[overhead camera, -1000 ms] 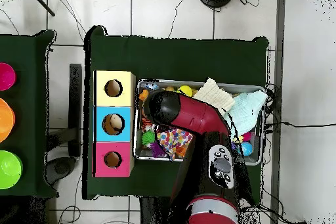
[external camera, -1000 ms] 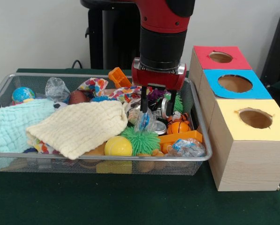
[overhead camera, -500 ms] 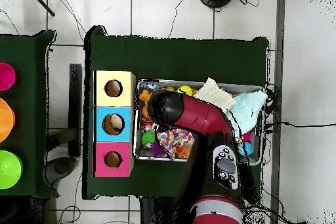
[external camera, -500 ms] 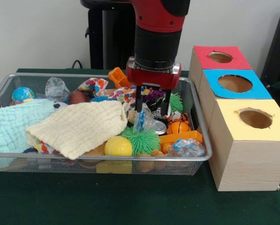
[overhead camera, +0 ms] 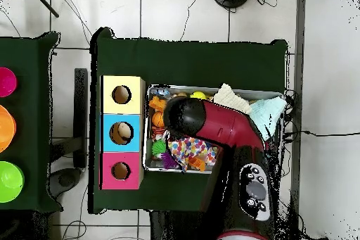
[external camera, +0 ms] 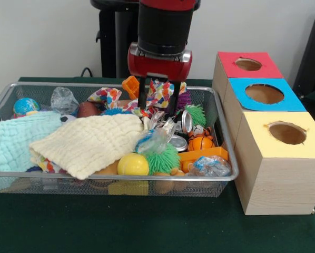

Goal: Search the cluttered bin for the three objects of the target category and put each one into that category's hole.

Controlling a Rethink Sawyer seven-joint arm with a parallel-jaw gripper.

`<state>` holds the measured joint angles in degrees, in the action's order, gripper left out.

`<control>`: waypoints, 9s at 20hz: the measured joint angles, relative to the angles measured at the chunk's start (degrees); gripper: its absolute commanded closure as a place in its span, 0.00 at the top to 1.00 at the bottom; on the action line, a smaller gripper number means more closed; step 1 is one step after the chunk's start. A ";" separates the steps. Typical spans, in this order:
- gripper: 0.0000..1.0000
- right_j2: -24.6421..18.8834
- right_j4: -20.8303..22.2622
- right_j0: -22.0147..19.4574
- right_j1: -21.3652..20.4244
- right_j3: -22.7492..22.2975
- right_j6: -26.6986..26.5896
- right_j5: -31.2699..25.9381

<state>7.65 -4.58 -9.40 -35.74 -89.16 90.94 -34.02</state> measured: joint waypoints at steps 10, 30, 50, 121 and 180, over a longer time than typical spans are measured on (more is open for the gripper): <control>1.00 -0.07 1.35 1.01 -2.92 0.56 0.00 -4.95; 1.00 -2.75 1.35 1.04 0.94 0.63 0.00 -0.20; 1.00 -4.58 1.34 0.90 7.74 5.44 0.00 2.78; 0.00 -11.97 6.36 -7.55 11.89 8.28 0.00 5.36; 0.00 -10.96 8.92 -1.63 -3.29 0.34 0.00 3.62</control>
<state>-3.31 4.34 -11.02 -39.03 -88.82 90.94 -30.40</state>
